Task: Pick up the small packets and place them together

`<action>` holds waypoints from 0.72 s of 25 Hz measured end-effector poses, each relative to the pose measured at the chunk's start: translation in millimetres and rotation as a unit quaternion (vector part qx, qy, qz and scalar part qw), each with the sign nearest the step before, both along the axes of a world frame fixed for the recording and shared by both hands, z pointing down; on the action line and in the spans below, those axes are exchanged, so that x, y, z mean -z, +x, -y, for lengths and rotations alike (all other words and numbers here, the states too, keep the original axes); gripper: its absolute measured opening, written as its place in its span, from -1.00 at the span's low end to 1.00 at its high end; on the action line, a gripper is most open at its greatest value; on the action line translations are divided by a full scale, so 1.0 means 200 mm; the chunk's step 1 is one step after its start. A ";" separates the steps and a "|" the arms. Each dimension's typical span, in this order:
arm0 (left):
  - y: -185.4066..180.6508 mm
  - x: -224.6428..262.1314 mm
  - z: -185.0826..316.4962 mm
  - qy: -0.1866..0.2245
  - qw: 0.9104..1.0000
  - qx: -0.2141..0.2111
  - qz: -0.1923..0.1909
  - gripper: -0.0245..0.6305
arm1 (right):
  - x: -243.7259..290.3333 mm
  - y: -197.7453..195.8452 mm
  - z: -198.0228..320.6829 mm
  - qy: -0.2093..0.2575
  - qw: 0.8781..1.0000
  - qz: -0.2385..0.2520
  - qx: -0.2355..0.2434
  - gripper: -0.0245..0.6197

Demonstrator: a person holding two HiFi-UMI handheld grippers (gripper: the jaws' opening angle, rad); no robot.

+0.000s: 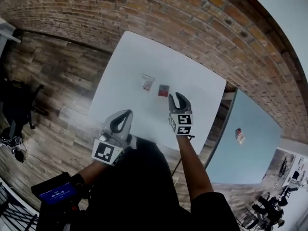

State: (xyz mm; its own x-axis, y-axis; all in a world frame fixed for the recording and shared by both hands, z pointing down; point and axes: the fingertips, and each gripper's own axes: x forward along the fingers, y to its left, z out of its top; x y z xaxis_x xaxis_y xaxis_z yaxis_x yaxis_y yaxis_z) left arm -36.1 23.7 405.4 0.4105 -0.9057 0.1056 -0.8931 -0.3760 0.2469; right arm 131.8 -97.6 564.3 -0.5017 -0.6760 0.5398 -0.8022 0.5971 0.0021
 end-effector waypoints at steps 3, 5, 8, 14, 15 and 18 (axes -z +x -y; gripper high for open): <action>0.02 0.03 0.02 0.000 1.000 0.014 -0.014 -0.93 | -0.19 0.00 0.05 -0.040 0.999 -0.020 0.011 -0.51; 0.03 0.02 0.02 -0.004 1.000 0.017 -0.017 -0.93 | -0.31 0.00 0.06 -0.064 0.997 -0.033 0.019 -0.51; 0.03 0.01 0.02 -0.010 1.000 0.021 -0.017 -0.93 | -0.48 -0.02 0.09 -0.099 0.992 -0.061 0.038 -0.51; 0.01 -0.01 0.02 -0.021 0.999 0.033 -0.013 -0.93 | -0.66 -0.02 0.12 -0.131 0.985 -0.096 0.061 -0.46; 0.01 -0.02 0.02 -0.025 0.999 0.036 -0.013 -0.93 | -0.68 -0.03 0.12 -0.133 0.984 -0.099 0.065 -0.46; -0.02 -0.06 0.01 -0.039 0.998 0.045 -0.013 -0.93 | -0.74 -0.06 0.13 -0.143 0.980 -0.109 0.082 -0.46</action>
State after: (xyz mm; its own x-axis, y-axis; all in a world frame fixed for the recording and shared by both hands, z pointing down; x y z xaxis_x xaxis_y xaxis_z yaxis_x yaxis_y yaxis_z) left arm -40.6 22.4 417.5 0.3320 -0.9281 0.1685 -0.9153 -0.2738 0.2955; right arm 120.1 -123.3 711.9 -0.4427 -0.4015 0.8018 -0.6946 0.7190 -0.0235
